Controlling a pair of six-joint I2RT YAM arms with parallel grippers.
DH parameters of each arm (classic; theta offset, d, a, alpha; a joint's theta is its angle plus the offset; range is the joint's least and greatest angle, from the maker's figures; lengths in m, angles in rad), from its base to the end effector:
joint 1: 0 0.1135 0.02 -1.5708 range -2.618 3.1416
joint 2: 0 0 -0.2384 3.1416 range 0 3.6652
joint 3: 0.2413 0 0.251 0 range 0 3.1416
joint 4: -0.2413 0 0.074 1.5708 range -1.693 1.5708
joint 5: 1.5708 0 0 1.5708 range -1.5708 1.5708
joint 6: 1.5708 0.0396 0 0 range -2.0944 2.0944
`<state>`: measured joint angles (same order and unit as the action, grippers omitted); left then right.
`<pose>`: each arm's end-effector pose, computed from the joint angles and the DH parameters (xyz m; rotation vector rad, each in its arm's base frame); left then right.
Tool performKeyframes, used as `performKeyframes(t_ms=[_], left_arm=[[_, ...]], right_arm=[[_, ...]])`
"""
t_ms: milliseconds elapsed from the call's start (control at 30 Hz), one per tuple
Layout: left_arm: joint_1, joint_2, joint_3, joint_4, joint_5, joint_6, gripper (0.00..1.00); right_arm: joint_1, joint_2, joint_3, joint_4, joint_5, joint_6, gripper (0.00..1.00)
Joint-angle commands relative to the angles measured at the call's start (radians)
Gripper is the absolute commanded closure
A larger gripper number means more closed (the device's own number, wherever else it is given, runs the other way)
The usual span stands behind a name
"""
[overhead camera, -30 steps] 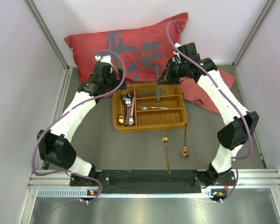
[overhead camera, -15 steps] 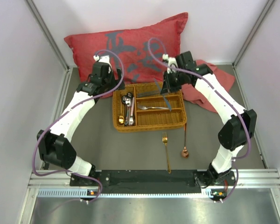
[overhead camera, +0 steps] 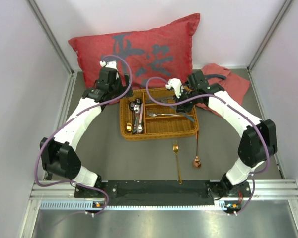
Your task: Sort the eating utensils into containers
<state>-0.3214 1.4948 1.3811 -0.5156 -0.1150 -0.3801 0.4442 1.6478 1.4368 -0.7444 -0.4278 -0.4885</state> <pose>0.3264 -0.1039 0.3164 -0.1294 2.2042 -0.2666 0.3115 0.1664 0.2690 -1.2637 2.1310 0.5194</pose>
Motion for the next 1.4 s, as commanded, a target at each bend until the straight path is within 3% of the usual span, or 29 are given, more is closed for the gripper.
performKeyframes(t_ms=[0, 200, 433, 600, 667, 733, 933, 1000, 1033, 1233, 1367], left_arm=[[0.007, -0.045, -0.010, 0.028, -0.015, -0.023, 0.02], [0.007, -0.056, -0.005, 0.005, -0.041, -0.028, 0.02], [0.008, -0.065, -0.007, 0.009, -0.058, -0.045, 0.02], [0.008, -0.065, -0.008, 0.005, -0.057, -0.059, 0.02], [0.008, -0.067, -0.011, 0.002, -0.052, -0.062, 0.02], [0.008, -0.073, -0.014, 0.002, -0.048, -0.062, 0.02], [0.008, -0.094, -0.016, -0.001, -0.029, -0.057, 0.02], [0.008, -0.106, -0.017, -0.001, -0.009, -0.059, 0.02], [0.008, -0.111, -0.017, -0.003, 0.000, -0.060, 0.02], [0.008, -0.151, -0.053, -0.006, 0.035, -0.078, 0.02], [0.008, -0.192, -0.099, -0.004, 0.054, -0.089, 0.02]], right_arm=[[0.014, -0.019, -0.030, 0.143, -0.008, -0.142, 1.00], [0.053, 0.047, -0.012, 0.084, -0.055, -0.235, 1.00], [0.119, 0.079, -0.019, 0.034, -0.039, -0.236, 1.00], [0.149, 0.081, -0.038, 0.043, -0.005, -0.220, 0.93], [0.163, 0.076, -0.041, 0.054, 0.015, -0.211, 0.74], [0.180, 0.069, -0.049, 0.057, 0.049, -0.214, 0.63], [0.189, -0.015, -0.046, 0.135, 0.115, -0.125, 0.53], [0.191, -0.057, -0.041, 0.189, 0.175, -0.062, 0.45], [0.191, -0.078, -0.038, 0.203, 0.193, -0.041, 0.01], [0.192, -0.221, -0.009, 0.206, 0.417, 0.136, 0.01], [0.191, -0.295, -0.039, 0.165, 0.714, 0.412, 0.01]])
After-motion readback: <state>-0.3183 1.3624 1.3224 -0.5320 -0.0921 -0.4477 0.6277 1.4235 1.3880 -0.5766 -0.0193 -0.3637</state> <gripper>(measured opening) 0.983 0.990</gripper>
